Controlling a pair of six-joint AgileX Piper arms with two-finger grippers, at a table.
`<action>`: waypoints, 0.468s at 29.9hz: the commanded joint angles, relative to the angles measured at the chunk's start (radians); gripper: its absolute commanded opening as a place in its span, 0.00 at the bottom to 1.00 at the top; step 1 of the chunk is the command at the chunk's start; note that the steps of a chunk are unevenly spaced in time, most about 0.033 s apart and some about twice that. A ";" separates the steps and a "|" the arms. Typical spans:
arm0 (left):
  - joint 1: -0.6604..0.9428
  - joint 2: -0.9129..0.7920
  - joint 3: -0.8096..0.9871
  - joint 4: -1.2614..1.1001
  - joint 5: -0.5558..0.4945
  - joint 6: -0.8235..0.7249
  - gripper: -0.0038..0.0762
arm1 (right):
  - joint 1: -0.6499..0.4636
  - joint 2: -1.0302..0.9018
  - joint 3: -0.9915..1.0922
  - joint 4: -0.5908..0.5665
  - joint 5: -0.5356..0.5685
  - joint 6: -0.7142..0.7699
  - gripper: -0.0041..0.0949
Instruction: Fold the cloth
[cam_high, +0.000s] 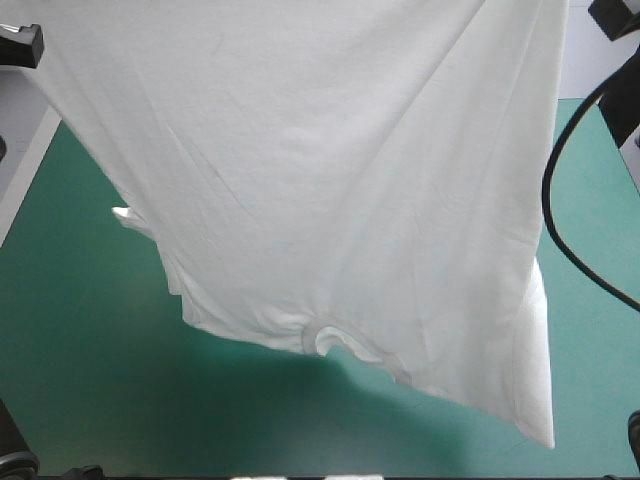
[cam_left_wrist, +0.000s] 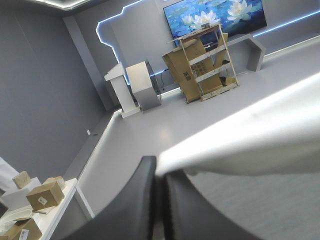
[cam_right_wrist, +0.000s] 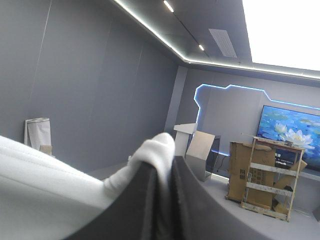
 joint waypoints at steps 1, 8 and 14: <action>-0.002 0.006 0.016 0.069 -0.042 -0.002 0.07 | -0.004 0.016 0.043 -0.068 -0.105 -0.014 0.02; 0.079 0.144 0.054 0.152 -0.196 -0.098 0.07 | -0.004 0.140 0.136 -0.061 -0.280 -0.005 0.02; 0.515 0.265 0.054 -0.504 -0.457 -0.145 0.08 | -0.006 0.244 0.136 -0.063 -0.539 -0.002 0.02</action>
